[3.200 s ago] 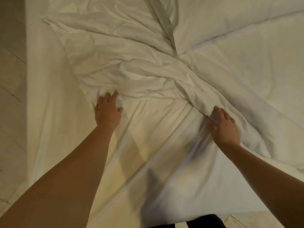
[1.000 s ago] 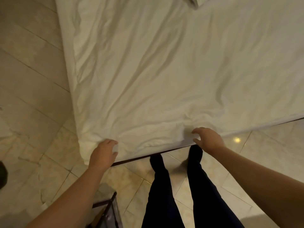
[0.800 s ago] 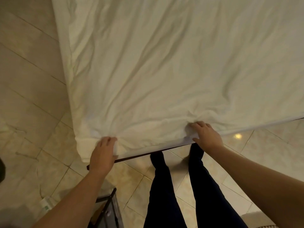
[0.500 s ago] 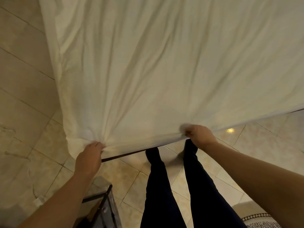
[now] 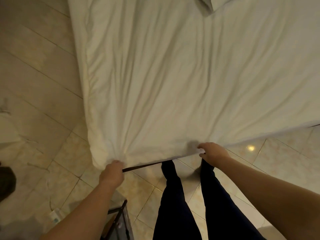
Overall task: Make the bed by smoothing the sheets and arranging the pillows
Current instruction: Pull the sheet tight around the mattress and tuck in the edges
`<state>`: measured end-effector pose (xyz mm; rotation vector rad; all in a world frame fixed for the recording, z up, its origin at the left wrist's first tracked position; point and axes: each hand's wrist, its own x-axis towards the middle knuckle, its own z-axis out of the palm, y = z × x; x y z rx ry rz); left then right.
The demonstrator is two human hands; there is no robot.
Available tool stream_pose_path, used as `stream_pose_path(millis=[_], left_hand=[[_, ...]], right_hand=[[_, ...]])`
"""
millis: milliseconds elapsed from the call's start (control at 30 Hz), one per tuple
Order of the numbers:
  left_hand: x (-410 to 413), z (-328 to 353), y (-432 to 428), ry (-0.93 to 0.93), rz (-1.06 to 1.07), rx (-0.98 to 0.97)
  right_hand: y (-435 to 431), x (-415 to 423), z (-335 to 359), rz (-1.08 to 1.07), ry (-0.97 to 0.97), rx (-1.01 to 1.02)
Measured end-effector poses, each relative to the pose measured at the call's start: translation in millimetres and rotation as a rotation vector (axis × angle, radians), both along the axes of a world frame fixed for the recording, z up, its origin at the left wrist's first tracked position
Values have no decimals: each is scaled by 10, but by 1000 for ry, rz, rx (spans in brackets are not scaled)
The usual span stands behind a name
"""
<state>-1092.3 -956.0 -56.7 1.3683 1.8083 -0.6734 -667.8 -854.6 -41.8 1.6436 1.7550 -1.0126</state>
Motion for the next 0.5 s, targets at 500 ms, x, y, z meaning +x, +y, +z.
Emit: stream_pose_path(millis=[500], left_hand=[[356,1538,295,-44,175,295]], right_hand=[[162,-214,1439,-159,162,284]])
